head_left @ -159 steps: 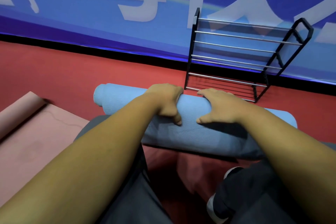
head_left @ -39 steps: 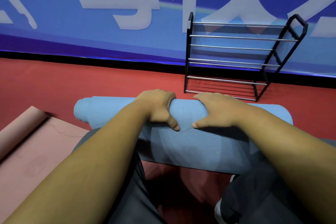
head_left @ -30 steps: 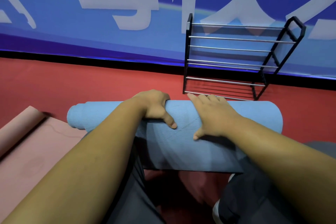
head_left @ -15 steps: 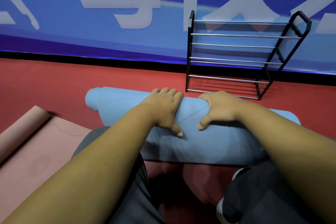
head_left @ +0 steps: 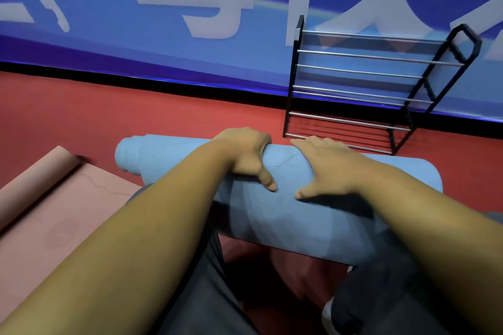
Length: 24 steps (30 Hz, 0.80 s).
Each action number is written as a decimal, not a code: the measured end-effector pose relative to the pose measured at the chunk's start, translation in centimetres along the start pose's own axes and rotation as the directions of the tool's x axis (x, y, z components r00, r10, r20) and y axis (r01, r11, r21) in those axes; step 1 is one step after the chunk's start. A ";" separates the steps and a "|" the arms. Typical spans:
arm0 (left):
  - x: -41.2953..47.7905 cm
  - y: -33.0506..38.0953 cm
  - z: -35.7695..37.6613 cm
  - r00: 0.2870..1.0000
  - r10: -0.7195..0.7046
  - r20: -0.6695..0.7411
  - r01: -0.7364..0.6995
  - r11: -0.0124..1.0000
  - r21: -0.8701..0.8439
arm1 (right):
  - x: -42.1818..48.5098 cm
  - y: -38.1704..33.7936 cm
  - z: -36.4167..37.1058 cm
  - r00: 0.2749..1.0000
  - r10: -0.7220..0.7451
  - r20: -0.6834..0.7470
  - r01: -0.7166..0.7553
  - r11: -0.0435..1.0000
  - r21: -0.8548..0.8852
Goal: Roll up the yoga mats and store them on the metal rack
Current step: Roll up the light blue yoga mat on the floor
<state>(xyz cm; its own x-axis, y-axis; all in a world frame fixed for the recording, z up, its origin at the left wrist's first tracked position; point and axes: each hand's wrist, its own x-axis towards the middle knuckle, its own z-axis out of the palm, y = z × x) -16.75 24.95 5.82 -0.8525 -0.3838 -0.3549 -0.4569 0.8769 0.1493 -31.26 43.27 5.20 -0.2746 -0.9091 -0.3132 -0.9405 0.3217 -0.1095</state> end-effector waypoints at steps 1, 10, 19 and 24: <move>-0.1 -0.2 -0.3 1.000 -0.015 0.006 0.015 1.000 -0.027 | -0.1 -0.3 0.4 1.000 0.000 -0.021 -0.001 0.999 -0.038; -0.5 -1.4 -0.5 0.995 -0.016 0.099 0.036 0.979 -0.203 | 0.3 -1.7 1.6 0.978 0.001 -0.208 -0.044 0.978 -0.202; -1.3 0.5 0.9 0.995 0.094 -0.044 -0.088 0.990 0.114 | 1.5 0.7 -0.1 1.000 0.009 -0.017 -0.007 0.994 0.108; -1.8 1.2 1.5 0.983 0.158 -0.097 -0.119 0.939 0.322 | 2.0 2.6 -0.8 0.996 0.012 0.090 -0.039 0.950 0.309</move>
<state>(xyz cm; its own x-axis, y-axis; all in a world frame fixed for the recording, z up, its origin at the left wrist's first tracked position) -15.41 27.09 5.25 -0.9346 -0.2666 -0.2355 -0.2457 0.9625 -0.1147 -34.40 42.09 5.10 -0.2668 -0.8778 -0.3977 -0.8208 0.4233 -0.3835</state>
